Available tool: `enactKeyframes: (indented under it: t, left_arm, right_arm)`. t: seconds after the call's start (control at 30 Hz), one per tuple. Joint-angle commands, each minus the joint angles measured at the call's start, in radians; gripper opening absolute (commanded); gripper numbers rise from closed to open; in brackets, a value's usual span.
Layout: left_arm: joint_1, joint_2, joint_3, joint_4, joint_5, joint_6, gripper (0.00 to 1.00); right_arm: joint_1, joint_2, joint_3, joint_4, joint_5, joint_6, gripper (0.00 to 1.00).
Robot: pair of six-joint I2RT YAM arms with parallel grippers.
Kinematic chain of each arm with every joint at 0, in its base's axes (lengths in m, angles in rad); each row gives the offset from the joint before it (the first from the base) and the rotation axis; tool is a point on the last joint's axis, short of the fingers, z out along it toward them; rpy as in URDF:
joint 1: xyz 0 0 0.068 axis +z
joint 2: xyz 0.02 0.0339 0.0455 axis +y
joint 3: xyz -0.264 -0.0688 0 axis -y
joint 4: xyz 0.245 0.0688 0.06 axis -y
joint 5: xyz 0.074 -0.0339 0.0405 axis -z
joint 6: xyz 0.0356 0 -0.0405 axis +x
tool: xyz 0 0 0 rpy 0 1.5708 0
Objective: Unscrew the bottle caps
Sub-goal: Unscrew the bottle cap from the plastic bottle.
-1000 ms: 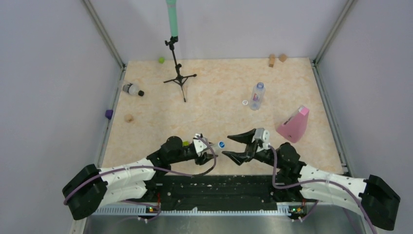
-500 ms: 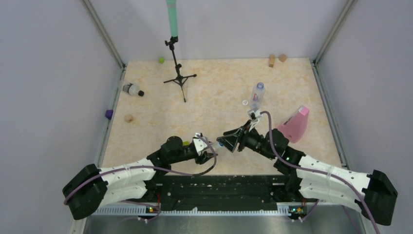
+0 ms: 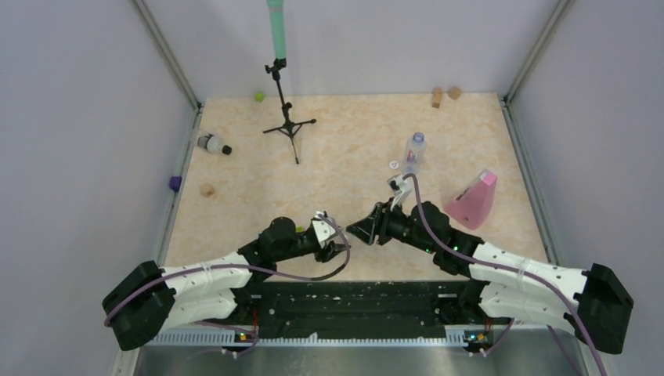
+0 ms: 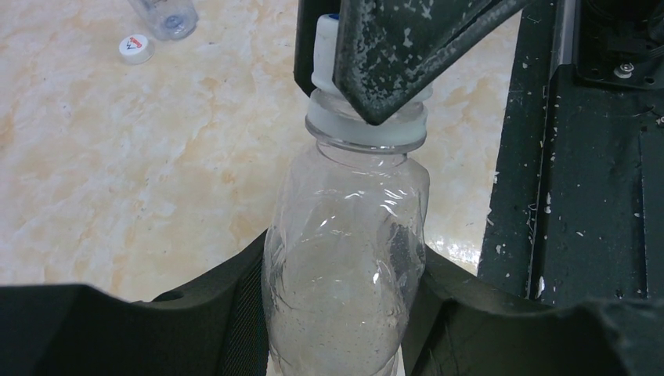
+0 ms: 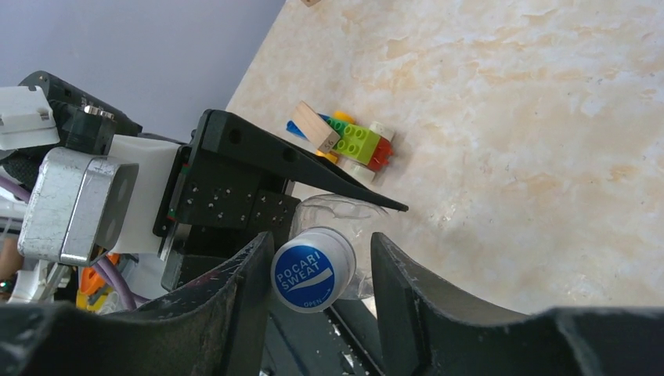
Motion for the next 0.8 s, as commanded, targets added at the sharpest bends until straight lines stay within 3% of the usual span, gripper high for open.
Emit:
enactKeyframes:
  t: [0.0, 0.07, 0.27, 0.63, 0.77]
  left_arm:
    - [-0.002, 0.025, 0.022, -0.014, -0.008, -0.008, 0.0]
    - [-0.002, 0.031, 0.023, -0.012, -0.008, -0.007, 0.0]
    - [-0.002, 0.041, 0.023, -0.004, -0.003, -0.009, 0.0]
    - [-0.002, 0.052, 0.025, 0.002, 0.003, -0.014, 0.0]
    - [-0.002, 0.057, 0.027, 0.003, 0.002, -0.014, 0.0]
  right_arm:
    - [0.016, 0.002, 0.053, -0.05, -0.01, -0.022, 0.45]
    - [0.016, 0.002, 0.059, -0.075, -0.016, -0.032, 0.43]
    - [0.016, -0.036, 0.056, -0.121, -0.009, -0.06, 0.5]
    - [0.016, -0.123, -0.002, -0.079, 0.031, -0.063, 0.4]
    - [0.016, -0.106, -0.003, -0.077, 0.006, -0.061, 0.44]
